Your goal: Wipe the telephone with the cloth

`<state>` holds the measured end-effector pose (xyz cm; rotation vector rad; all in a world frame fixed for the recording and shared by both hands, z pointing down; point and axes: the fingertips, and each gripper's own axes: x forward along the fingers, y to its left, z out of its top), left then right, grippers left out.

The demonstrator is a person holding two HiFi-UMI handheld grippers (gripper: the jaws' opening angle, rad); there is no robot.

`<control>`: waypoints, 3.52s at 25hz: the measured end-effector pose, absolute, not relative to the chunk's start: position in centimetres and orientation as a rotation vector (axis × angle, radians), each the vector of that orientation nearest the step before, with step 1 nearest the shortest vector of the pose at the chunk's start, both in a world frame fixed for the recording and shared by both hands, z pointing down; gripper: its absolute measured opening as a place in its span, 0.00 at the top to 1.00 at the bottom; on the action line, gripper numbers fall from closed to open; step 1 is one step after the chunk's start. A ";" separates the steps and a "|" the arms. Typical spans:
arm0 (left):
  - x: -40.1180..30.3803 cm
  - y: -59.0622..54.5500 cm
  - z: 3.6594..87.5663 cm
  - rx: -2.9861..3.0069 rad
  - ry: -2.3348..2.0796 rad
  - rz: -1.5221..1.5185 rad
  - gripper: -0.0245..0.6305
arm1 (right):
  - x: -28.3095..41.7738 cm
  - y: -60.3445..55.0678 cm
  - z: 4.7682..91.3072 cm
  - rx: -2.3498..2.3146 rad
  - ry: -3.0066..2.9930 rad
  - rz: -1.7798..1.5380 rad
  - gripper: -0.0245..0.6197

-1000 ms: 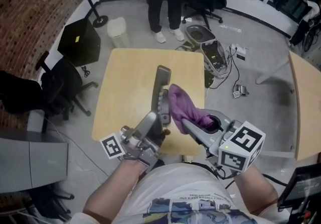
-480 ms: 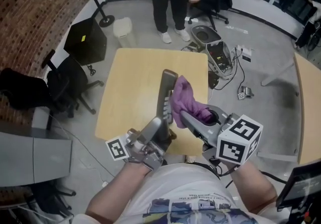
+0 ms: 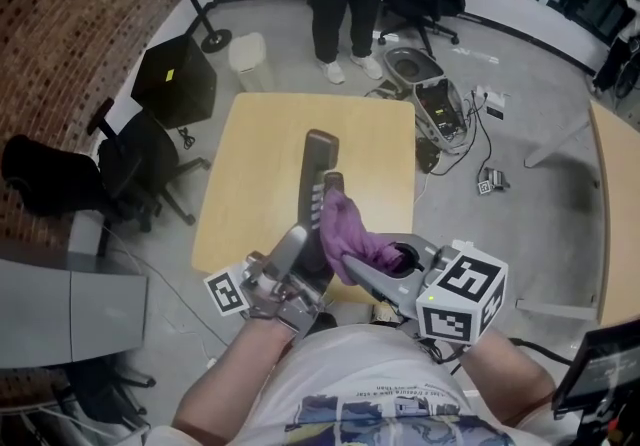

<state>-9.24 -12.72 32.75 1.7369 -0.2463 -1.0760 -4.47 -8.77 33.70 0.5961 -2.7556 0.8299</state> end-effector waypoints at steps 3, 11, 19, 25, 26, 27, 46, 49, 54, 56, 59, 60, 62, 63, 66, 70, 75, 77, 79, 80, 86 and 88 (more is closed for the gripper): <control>-9.7 -12.9 32.4 1.741 -0.246 -1.087 0.59 | -4.6 -7.4 34.3 0.550 -2.741 0.815 0.83; -8.7 -12.0 31.8 1.746 -0.202 -1.085 0.59 | -1.6 -10.1 33.3 0.699 -2.773 0.859 0.83; -7.4 -10.4 31.4 1.758 -0.125 -1.065 0.59 | -0.7 -13.9 31.4 0.845 -2.847 0.978 0.83; -7.2 -10.1 31.2 1.769 -0.120 -1.069 0.59 | -2.2 -12.5 31.7 0.759 -2.851 1.097 0.83; -7.2 -10.1 31.2 1.772 -0.123 -1.069 0.59 | -2.4 -12.1 31.8 0.747 -2.849 1.097 0.83; -7.2 -10.1 31.2 1.774 -0.126 -1.069 0.59 | -2.6 -11.8 31.9 0.737 -2.846 1.094 0.83; -7.7 -10.6 31.0 1.764 -0.153 -1.112 0.59 | -2.8 -5.8 34.3 0.533 -2.769 0.938 0.83; -8.0 -10.7 31.3 1.756 -0.155 -1.115 0.59 | -2.6 -5.3 34.7 0.513 -2.744 0.930 0.83; -7.7 -10.7 31.5 1.745 -0.141 -1.121 0.59 | -0.7 -7.4 33.4 0.633 -2.758 0.924 0.83; -8.0 -10.7 31.6 1.743 -0.137 -1.121 0.59 | -0.4 -8.9 32.4 0.706 -2.782 0.934 0.83; -8.2 -10.5 31.9 1.741 -0.131 -1.111 0.59 | -0.4 -11.2 30.8 0.797 -2.818 0.934 0.83; -8.2 -10.4 32.0 1.741 -0.128 -1.105 0.59 | -0.4 -11.9 30.3 0.821 -2.831 0.932 0.83; -8.0 -10.1 32.2 1.740 -0.121 -1.092 0.59 | -0.5 -13.1 29.4 0.863 -2.857 0.936 0.83; -7.9 -10.0 32.3 1.738 -0.119 -1.086 0.59 | -0.6 -13.6 29.0 0.879 -2.869 0.942 0.83; -8.0 -9.6 32.7 1.729 -0.119 -1.079 0.59 | -1.3 -14.4 28.3 0.896 -2.889 0.956 0.83; -8.6 -9.7 33.2 1.727 -0.130 -1.076 0.59 | -2.8 -13.4 29.2 0.842 -2.876 0.975 0.83; -9.6 -10.4 33.4 1.723 -0.147 -1.075 0.59 | -4.9 -12.2 30.2 0.767 -2.852 0.997 0.83; -9.5 -10.7 33.5 1.721 -0.151 -1.070 0.59 | -5.2 -11.8 30.5 0.747 -2.845 1.005 0.83; -9.5 -10.9 33.6 1.717 -0.149 -1.066 0.59 | -5.6 -11.6 30.7 0.735 -2.839 1.011 0.83; -9.5 -10.9 33.7 1.715 -0.148 -1.065 0.59 | -5.7 -11.5 30.8 0.733 -2.837 1.011 0.83; -9.6 -11.2 33.9 1.710 -0.146 -1.048 0.59 | -6.0 -11.0 30.9 0.733 -2.826 1.015 0.83; -9.8 -11.4 33.9 1.707 -0.145 -1.048 0.59 | -6.2 -10.7 31.0 0.728 -2.822 1.020 0.83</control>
